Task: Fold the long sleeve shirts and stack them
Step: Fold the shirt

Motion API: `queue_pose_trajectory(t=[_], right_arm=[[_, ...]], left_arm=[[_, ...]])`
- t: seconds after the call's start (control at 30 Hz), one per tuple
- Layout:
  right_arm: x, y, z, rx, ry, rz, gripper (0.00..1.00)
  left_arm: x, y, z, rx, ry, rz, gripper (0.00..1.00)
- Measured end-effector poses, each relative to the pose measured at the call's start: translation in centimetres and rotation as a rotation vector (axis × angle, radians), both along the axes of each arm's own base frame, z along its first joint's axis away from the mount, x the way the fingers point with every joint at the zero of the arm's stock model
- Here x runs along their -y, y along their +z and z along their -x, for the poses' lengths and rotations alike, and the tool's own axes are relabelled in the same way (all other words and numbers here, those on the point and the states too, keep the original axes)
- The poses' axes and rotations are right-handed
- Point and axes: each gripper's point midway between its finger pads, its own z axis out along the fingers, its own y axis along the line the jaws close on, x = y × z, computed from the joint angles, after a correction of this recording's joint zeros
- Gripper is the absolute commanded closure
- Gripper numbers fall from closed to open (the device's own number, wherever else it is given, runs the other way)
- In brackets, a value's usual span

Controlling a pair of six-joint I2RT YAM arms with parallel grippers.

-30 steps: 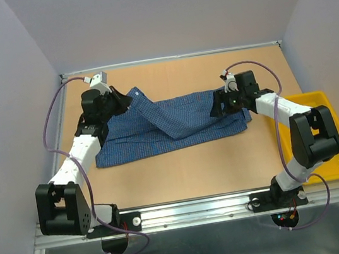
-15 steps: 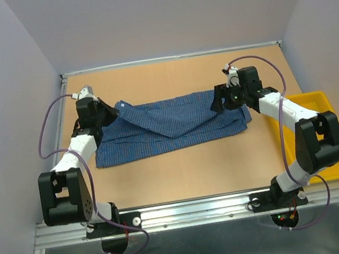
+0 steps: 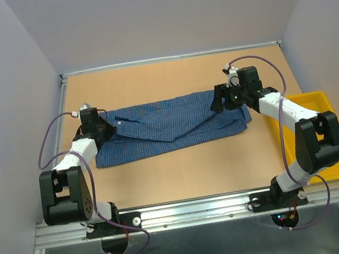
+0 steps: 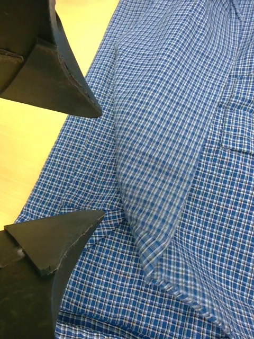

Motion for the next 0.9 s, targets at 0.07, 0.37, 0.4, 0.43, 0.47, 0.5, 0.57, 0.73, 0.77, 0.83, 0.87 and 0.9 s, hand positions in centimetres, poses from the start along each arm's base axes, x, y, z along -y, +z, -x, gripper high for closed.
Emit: queue_pose_trajectory(t=[0.07, 0.37, 0.4, 0.43, 0.47, 0.5, 0.57, 0.73, 0.77, 0.83, 0.87, 0.9], right_arm=[[0.0, 0.0, 0.0, 0.000, 0.000, 0.000, 0.24], [0.0, 0.6, 0.0, 0.009, -0.004, -0.008, 0.24], [0.0, 0.7, 0.0, 0.012, -0.005, -0.009, 0.24], [-0.1, 0.8, 0.0, 0.013, -0.007, -0.012, 0.24], [-0.1, 0.8, 0.0, 0.012, -0.008, -0.014, 0.24], [-0.1, 0.8, 0.0, 0.011, -0.009, -0.015, 0.24], [-0.1, 0.8, 0.1, 0.007, -0.014, -0.020, 0.24], [-0.2, 0.9, 0.1, -0.011, -0.037, -0.040, 0.24], [-0.3, 0.9, 0.1, -0.014, -0.041, -0.043, 0.24], [-0.4, 0.9, 0.2, -0.028, -0.056, -0.060, 0.24], [-0.5, 1.0, 0.2, -0.032, -0.059, -0.066, 0.24], [-0.8, 1.3, 0.1, -0.035, -0.067, -0.077, 0.24]], left_arm=[[-0.6, -0.5, 0.4, -0.026, 0.024, -0.001, 0.94], [-2.4, -2.0, 2.2, -0.124, 0.106, -0.002, 0.84], [-2.4, -2.0, 2.4, -0.131, 0.109, 0.001, 0.82], [-2.5, -2.1, 2.4, -0.132, 0.112, -0.003, 0.77], [-2.6, -2.2, 2.5, -0.135, 0.118, -0.007, 0.72], [-2.6, -2.2, 2.5, -0.137, 0.120, -0.009, 0.65], [-2.8, -2.5, 2.8, -0.144, 0.127, -0.014, 0.54], [-3.0, -2.9, 3.8, -0.168, 0.139, -0.023, 0.17], [-3.0, -2.5, 3.9, -0.162, 0.139, -0.025, 0.15], [-3.1, -0.9, 3.9, -0.117, 0.134, -0.033, 0.14], [-3.1, 0.0, 3.8, -0.087, 0.130, -0.036, 0.14], [-3.1, 0.8, 3.8, -0.063, 0.127, -0.040, 0.14]])
